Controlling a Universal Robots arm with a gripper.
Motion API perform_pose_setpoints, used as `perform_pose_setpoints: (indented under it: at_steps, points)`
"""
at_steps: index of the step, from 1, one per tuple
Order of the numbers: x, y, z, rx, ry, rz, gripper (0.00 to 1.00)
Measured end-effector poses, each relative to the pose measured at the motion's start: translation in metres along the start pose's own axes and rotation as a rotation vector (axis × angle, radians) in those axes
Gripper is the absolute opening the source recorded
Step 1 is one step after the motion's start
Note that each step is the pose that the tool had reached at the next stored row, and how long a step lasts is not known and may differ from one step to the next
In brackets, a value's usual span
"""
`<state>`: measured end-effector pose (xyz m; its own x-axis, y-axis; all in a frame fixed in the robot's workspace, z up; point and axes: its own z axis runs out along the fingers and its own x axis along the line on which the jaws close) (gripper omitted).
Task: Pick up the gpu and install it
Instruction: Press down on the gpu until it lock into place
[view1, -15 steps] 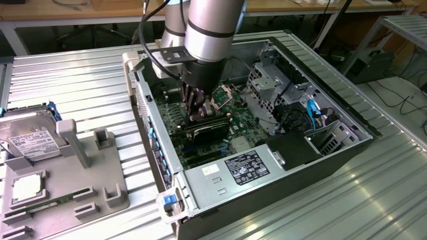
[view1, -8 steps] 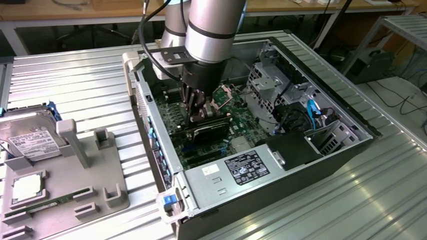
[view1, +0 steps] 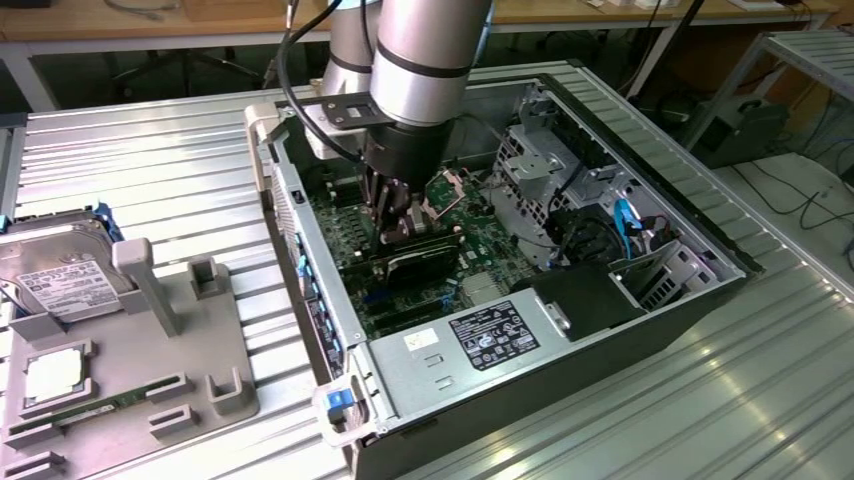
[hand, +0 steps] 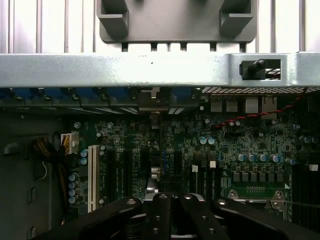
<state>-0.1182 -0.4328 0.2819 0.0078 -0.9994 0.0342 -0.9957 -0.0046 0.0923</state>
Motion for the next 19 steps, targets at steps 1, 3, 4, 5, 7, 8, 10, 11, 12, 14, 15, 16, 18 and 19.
perform_pose_setpoints:
  at_steps: [1,3,4,5,7,8,10,11,12,14,15,16,18,19]
  points:
    - [0.0000,0.0000,0.0000,0.0000,0.0000,0.000,0.11]
    - [0.0002,-0.0006,0.0000,0.0000,0.0000,0.000,0.11]
    - [0.0005,-0.0021,0.0000,0.0000,0.0000,0.000,0.11]
    - [0.0008,-0.0045,0.0000,0.0001,-0.0001,0.000,0.11]
    - [0.0011,-0.0075,0.0000,0.0000,0.0000,0.000,0.11]
    - [0.0011,-0.0080,0.0001,0.0001,-0.0001,0.000,0.11]
    - [0.0013,-0.0083,0.0000,-0.0001,0.0001,0.000,0.11]
    - [0.0017,-0.0086,0.0000,-0.0001,0.0001,0.000,0.11]
    - [0.0029,-0.0087,0.0000,-0.0001,0.0002,0.000,0.11]
    - [0.0045,-0.0086,0.0002,0.0001,0.0000,0.000,0.11]
    - [0.0045,-0.0087,0.0002,0.0013,-0.0001,0.000,0.11]
    - [0.0045,-0.0086,0.0002,0.0041,0.0001,0.000,0.11]
    - [0.0047,-0.0084,0.0003,0.0154,-0.0004,-0.001,0.11]
    - [0.0053,-0.0077,0.0004,0.0169,-0.0002,-0.001,0.11]
